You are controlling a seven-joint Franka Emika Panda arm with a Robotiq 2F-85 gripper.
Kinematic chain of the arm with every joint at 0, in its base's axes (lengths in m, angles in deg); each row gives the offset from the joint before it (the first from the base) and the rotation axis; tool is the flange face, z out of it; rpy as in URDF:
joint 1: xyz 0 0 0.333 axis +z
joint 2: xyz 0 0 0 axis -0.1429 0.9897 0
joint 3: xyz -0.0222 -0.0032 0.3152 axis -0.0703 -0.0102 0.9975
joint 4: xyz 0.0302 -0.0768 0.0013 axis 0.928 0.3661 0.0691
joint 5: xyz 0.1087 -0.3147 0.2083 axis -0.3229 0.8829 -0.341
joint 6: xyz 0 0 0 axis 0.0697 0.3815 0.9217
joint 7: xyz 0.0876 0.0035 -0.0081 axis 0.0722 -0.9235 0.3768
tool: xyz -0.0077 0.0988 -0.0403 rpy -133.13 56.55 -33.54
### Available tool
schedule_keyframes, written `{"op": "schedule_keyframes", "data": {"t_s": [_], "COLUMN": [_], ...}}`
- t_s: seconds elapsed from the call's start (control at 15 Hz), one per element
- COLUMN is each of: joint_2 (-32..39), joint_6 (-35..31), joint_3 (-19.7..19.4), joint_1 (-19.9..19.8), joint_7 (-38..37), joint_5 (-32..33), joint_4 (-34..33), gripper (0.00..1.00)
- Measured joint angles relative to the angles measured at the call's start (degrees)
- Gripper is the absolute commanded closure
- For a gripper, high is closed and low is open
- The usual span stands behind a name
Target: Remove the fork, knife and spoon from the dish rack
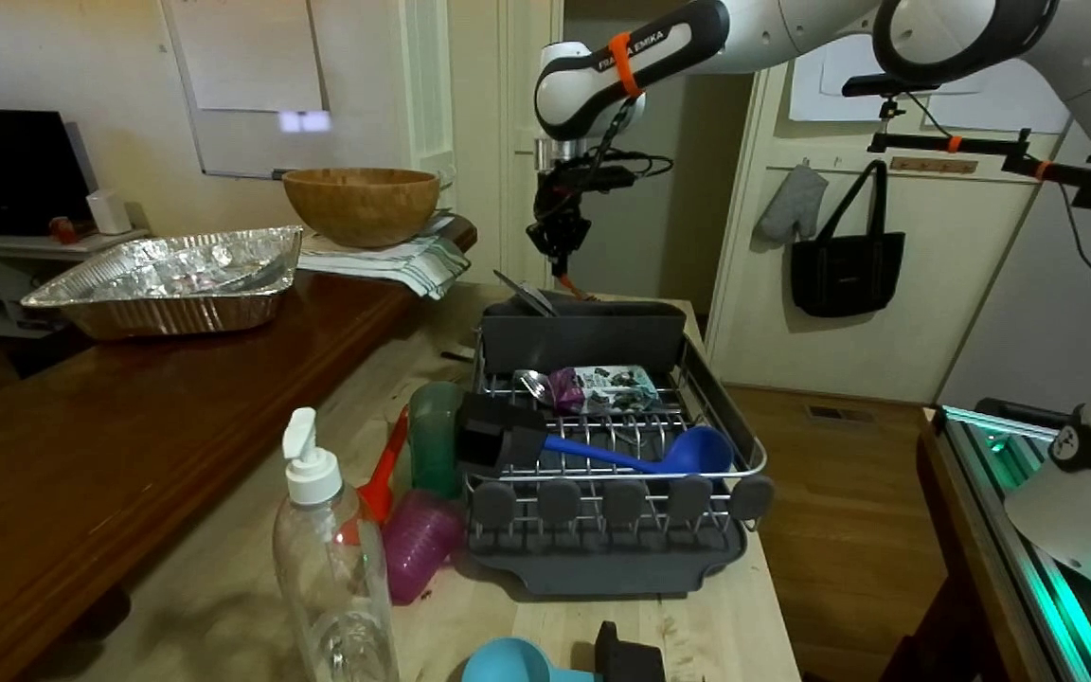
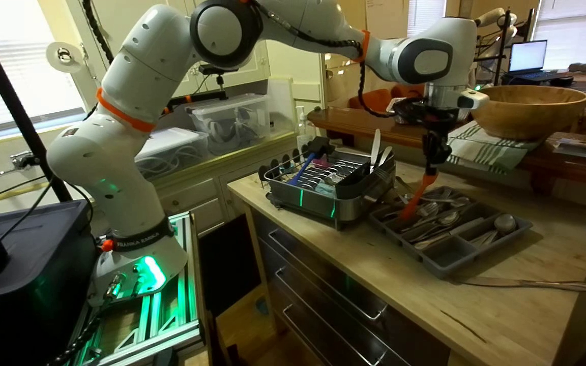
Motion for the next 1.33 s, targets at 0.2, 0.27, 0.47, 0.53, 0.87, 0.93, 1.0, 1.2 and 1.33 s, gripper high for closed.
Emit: {"op": "schedule_keyframes", "data": {"t_s": [0.2, 0.27, 0.47, 0.53, 0.87, 0.93, 1.0, 1.2, 1.33], "joint_2": [1.11, 1.47, 2.69, 3.06, 4.19, 4.16, 4.03, 2.27, -0.19], "joint_6": [-0.06, -0.1, -0.11, 0.03, 0.84, 1.05, 1.07, 1.09, 1.09], "joint_3": [1.14, 1.61, 2.99, 3.22, 3.02, 2.77, 2.51, 1.76, 1.32], "joint_1": [-1.54, -2.04, -3.32, -3.54, -3.51, -3.38, -3.19, -2.23, -1.42], "joint_7": [5.16, 7.0, 11.54, 12.3, 12.73, 12.51, 12.24, 12.06, 12.05], "joint_5": [-1.05, -1.52, -2.72, -2.87, -2.71, -2.48, -2.26, -0.34, 1.34], "joint_4": [-1.56, -1.98, -3.28, -3.6, -5.16, -5.5, -5.77, -5.6, -4.37], "gripper": [0.98, 0.98, 0.67, 0.6, 0.22, 0.16, 0.07, 0.0, 0.0]}}
